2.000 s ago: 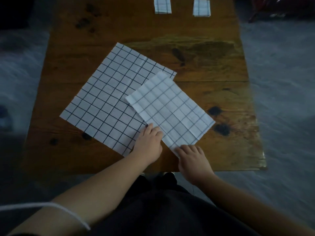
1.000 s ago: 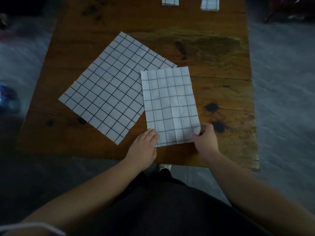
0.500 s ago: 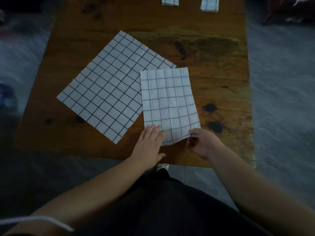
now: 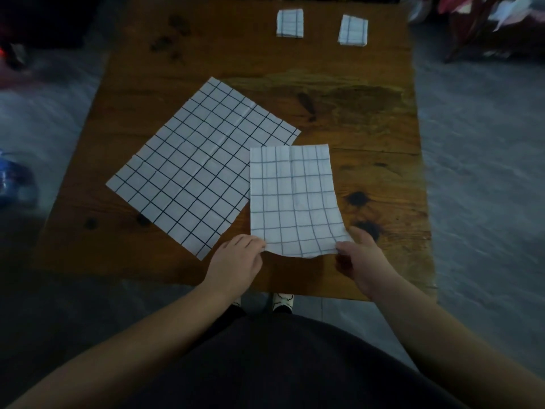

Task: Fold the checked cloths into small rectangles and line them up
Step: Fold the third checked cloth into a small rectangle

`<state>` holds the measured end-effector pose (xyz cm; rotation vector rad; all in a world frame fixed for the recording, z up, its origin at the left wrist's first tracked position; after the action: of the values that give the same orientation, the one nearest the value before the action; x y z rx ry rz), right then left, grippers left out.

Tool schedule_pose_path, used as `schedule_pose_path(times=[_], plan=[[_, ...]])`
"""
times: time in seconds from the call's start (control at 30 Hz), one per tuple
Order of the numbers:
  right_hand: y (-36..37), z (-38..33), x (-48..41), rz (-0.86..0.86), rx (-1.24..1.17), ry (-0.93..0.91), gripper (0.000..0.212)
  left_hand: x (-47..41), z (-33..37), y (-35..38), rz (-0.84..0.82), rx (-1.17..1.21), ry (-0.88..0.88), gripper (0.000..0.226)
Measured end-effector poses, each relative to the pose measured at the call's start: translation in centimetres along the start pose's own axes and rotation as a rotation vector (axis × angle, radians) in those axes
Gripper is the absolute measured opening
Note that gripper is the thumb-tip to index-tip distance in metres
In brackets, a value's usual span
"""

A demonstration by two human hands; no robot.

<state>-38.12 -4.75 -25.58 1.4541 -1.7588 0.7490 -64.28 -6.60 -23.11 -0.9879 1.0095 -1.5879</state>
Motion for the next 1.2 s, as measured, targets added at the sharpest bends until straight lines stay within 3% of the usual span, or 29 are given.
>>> schedule_pose_path(times=[0.03,0.1,0.17,0.23,0.43,0.53,0.63,0.73,1.0,1.13,1.2], plan=[[-0.3,-1.0,0.3,0.021,0.167,-0.103,0.062,-0.1,0.1,-0.8,0.015,0.025,0.003,0.032],[0.0,-2.7,1.5,0.018,0.424,-0.279,0.048,-0.2,0.4,-2.1,0.029,0.068,0.011,0.031],[0.4,-3.5,2.6,-0.018,0.545,-0.387,0.021,-0.3,0.5,-2.7,0.003,0.128,0.014,0.027],[0.7,-3.7,3.2,-0.077,0.576,-0.435,0.013,-0.4,0.3,-2.9,-0.043,0.235,-0.014,0.025],[1.0,-4.1,4.0,-0.153,0.837,-0.525,0.041,-0.1,-0.4,-4.5,-0.063,0.465,-0.133,0.018],[1.4,-4.8,4.2,-0.081,0.937,-0.566,0.033,0.5,-1.3,-4.2,-0.142,0.478,-0.143,0.025],[2.4,-6.4,4.5,-0.019,0.975,-0.665,0.017,0.7,-2.7,-3.7,-0.175,0.445,-0.155,0.033],[3.8,-8.2,4.2,0.002,0.973,-0.756,0.010,-0.4,-3.7,-4.4,-0.099,0.481,-0.170,0.021],[5.9,-13.6,-1.3,0.169,0.924,-0.664,0.008,-9.3,-5.5,-6.6,-0.008,0.505,-0.240,0.017],[7.5,-15.7,-5.0,0.213,0.858,-0.576,0.009,-14.6,-7.3,-5.6,-0.027,0.485,-0.334,0.026],[8.2,-16.3,-6.9,0.222,0.849,-0.547,0.008,-16.5,-8.1,-4.4,-0.072,0.490,-0.401,0.020]])
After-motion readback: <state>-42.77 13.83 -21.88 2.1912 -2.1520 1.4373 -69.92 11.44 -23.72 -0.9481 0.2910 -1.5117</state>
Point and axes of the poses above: each hand's wrist, its own x-axis away from the middle knuckle, its own y-axis out of the palm, z = x × y, the point moved 9 cm from there along -x, towards the middle knuckle, and after that the axes turned 6 degrees about -x, right-handed, at the moved point
